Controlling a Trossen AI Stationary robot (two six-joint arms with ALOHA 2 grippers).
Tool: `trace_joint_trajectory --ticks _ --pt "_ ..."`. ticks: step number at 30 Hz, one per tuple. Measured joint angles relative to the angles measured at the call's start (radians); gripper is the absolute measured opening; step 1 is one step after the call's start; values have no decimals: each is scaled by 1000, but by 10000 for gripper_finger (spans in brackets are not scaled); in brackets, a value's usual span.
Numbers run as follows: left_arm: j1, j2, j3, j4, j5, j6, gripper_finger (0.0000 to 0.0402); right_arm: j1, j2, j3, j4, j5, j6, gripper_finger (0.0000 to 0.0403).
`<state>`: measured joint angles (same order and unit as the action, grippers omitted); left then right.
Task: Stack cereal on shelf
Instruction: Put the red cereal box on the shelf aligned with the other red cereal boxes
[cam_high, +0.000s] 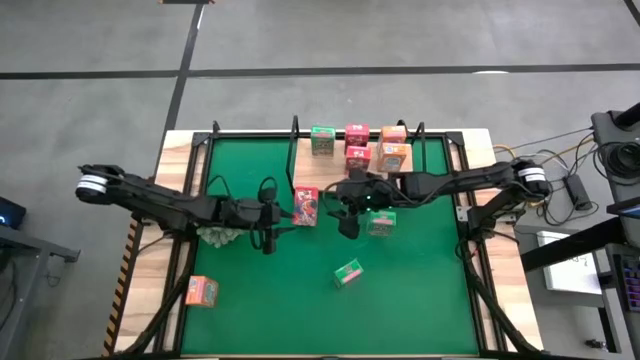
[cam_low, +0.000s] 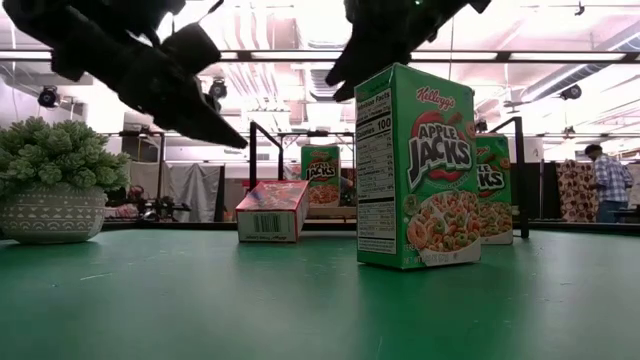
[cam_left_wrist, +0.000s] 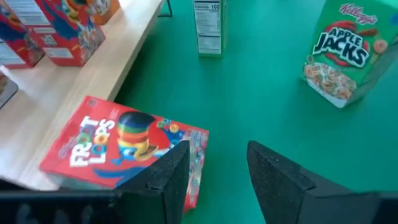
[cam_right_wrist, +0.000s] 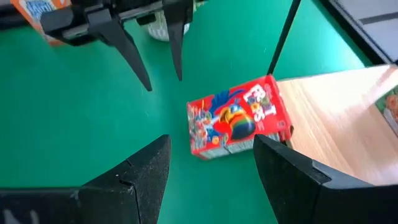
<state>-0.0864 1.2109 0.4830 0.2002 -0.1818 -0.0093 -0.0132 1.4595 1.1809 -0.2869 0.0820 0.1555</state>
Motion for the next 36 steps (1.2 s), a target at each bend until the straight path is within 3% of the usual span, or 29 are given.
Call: trace_joint_trajectory --ticks 8,15,36 --pt "1 110 -14 99 -31 20 108 -4 28 11 17 104 3 219" --pt "2 162 -18 114 -44 27 79 -13 50 8 46 124 1 219" --pt "3 258 -34 148 -74 0 76 -25 70 6 90 130 -45 219"
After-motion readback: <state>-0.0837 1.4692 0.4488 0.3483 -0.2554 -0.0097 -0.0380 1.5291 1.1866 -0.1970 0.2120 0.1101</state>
